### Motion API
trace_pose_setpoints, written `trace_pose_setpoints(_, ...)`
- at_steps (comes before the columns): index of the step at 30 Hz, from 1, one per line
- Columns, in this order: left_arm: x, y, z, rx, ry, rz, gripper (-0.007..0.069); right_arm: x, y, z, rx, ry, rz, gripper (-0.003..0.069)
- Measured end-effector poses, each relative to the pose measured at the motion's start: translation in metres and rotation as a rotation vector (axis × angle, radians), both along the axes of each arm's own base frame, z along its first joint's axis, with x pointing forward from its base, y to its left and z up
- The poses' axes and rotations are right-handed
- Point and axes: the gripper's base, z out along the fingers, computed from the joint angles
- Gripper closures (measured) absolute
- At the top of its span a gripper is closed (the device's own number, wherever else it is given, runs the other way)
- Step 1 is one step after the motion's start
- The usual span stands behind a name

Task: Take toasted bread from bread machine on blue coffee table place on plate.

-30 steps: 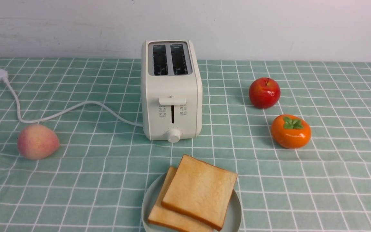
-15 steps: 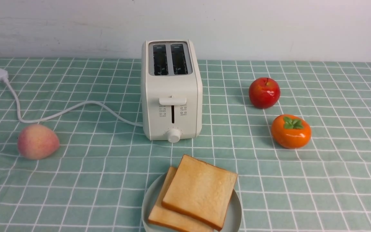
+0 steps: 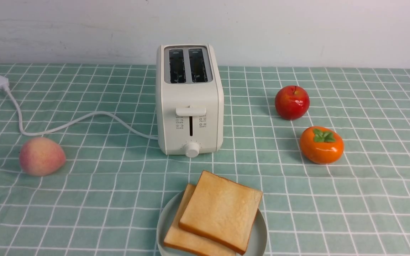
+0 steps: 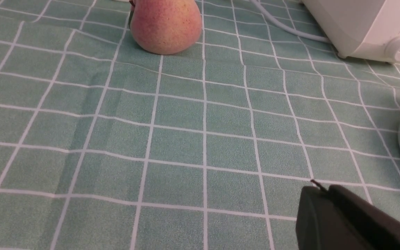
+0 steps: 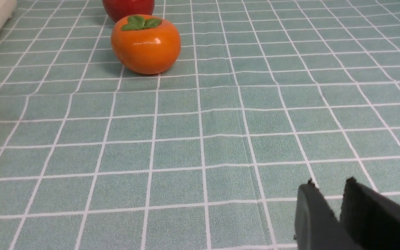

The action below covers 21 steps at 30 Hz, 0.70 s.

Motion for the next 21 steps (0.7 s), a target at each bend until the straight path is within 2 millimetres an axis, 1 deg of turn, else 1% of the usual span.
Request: trace_pose_setpoints(21,0.0,0.0,0.0,0.0,0.0,0.0,0.0586,0.0,-0.0001,0.0,-0.002,0.0,0.0,0.0488)
